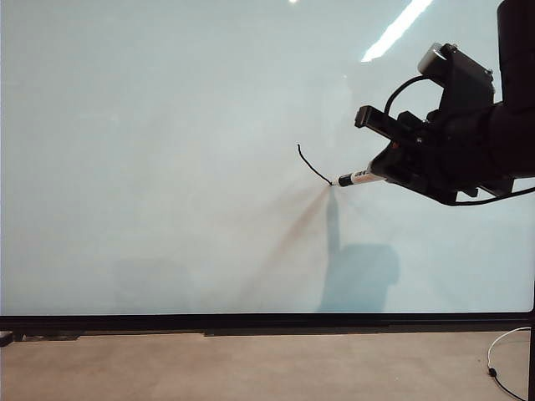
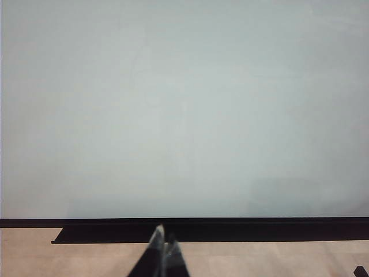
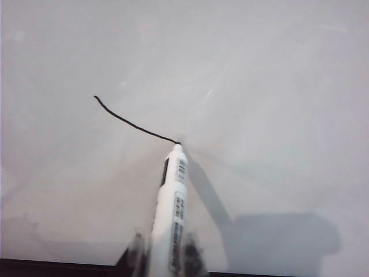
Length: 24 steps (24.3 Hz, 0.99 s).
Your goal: Pick up the pen on the shelf to the right of the whiteboard and draw a check mark.
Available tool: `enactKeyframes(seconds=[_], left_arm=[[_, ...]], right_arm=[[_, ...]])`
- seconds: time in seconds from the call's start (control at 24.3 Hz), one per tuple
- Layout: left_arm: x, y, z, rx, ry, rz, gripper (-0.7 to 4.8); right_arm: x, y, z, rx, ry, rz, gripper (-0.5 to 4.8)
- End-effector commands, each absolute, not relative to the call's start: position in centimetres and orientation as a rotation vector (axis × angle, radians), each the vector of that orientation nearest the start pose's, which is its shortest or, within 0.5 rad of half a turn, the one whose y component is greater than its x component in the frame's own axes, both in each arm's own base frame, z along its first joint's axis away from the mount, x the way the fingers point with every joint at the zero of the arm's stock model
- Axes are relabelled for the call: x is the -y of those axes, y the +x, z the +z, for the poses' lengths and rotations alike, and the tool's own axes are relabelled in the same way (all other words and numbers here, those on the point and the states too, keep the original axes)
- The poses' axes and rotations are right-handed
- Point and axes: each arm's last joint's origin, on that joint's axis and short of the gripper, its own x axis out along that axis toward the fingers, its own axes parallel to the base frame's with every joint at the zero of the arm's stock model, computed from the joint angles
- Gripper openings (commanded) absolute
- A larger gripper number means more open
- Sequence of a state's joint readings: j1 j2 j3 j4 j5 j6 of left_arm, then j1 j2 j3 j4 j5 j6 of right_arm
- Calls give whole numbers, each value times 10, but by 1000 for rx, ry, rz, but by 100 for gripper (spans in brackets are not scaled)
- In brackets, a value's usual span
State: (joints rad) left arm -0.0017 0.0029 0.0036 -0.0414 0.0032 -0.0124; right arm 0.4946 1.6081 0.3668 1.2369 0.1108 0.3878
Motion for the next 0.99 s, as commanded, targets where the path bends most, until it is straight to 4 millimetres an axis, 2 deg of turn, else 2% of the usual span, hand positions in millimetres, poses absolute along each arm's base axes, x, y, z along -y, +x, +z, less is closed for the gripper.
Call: enactKeyframes(seconds=[0.04,0.99], left_arm=[[0,97,163,-25,-8,-6,-4],[0,97,163,-25,-8,-6,-4]], right_arm=[[-121,233,157,-58,393,370,-9],[-122,234,155,-45,121,363,-9]])
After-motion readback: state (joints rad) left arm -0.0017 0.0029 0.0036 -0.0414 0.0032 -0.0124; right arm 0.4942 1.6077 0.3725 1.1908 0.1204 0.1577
